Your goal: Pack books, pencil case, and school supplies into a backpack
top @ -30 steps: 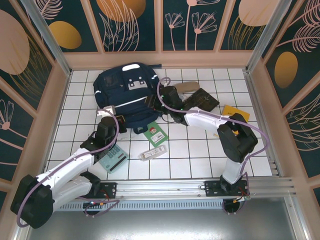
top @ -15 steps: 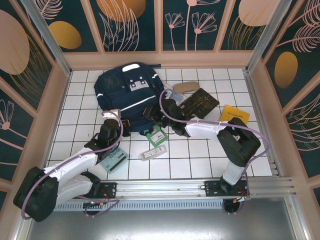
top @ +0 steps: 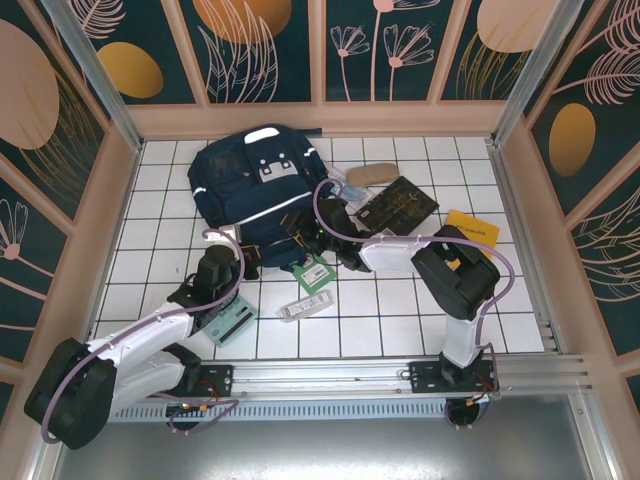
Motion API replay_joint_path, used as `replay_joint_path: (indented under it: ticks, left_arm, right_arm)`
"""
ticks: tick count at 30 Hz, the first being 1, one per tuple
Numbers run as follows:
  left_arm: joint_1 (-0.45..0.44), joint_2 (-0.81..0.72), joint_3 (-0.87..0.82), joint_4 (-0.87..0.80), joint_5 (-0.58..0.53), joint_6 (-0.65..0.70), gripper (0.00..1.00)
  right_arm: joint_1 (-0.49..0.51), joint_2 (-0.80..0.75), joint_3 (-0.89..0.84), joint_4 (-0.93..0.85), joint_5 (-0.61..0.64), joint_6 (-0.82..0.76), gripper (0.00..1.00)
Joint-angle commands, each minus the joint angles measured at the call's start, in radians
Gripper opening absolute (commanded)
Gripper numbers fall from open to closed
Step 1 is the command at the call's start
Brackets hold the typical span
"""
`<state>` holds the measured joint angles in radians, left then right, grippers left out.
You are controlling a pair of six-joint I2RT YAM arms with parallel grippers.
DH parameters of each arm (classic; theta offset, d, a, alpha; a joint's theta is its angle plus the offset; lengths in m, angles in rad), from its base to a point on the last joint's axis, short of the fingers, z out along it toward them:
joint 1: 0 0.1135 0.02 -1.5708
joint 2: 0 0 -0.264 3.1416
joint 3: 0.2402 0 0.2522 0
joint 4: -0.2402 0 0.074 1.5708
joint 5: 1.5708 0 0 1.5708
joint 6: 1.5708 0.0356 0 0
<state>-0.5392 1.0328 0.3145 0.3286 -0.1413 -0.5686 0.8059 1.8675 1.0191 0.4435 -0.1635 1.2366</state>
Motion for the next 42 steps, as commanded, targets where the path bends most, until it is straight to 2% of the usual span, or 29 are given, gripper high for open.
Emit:
replay_joint_path:
  ticks: [1, 6, 18, 20, 23, 24, 25, 30, 34, 38, 42]
  left_arm:
    - [-0.003, -0.01, -0.009, 0.079, 0.026, 0.0, 0.0]
    - [-0.004, -0.002, -0.012, 0.095, 0.044, 0.004, 0.0]
    - [-0.005, 0.019, -0.015, 0.122, 0.087, 0.016, 0.0]
    - [-0.004, 0.019, -0.015, 0.126, 0.093, 0.018, 0.0]
    - [-0.004, 0.018, -0.017, 0.127, 0.097, 0.017, 0.0]
    - [-0.005, 0.015, -0.018, 0.127, 0.095, 0.018, 0.0]
    - [-0.004, 0.012, -0.018, 0.125, 0.091, 0.019, 0.0]
    - [-0.005, -0.031, -0.022, 0.109, 0.054, 0.012, 0.0]
    - [-0.004, -0.056, -0.023, 0.073, -0.031, -0.002, 0.0]
    - [-0.005, -0.075, -0.012, -0.026, -0.231, -0.045, 0.0]
    - [-0.004, -0.063, 0.01, -0.115, -0.365, -0.092, 0.0]
  right_arm:
    - [-0.009, 0.014, 0.007, -0.09, 0.056, 0.05, 0.53]
    - [-0.018, 0.035, 0.019, -0.138, 0.07, 0.062, 0.54]
    - [-0.03, 0.211, 0.229, -0.223, -0.02, 0.043, 0.55]
    - [-0.029, 0.225, 0.232, -0.217, -0.022, 0.038, 0.49]
    - [-0.028, 0.23, 0.228, -0.208, -0.024, 0.023, 0.22]
    - [-0.029, 0.225, 0.228, -0.202, -0.021, 0.01, 0.09]
    - [-0.03, 0.219, 0.231, -0.212, -0.011, -0.005, 0.0]
    - [-0.036, 0.143, 0.245, -0.273, 0.086, -0.127, 0.0]
    - [-0.058, 0.064, 0.247, -0.324, 0.168, -0.225, 0.0]
    - [-0.079, 0.027, 0.259, -0.369, 0.215, -0.296, 0.0]
    - [-0.113, -0.002, 0.227, -0.376, 0.219, -0.328, 0.0]
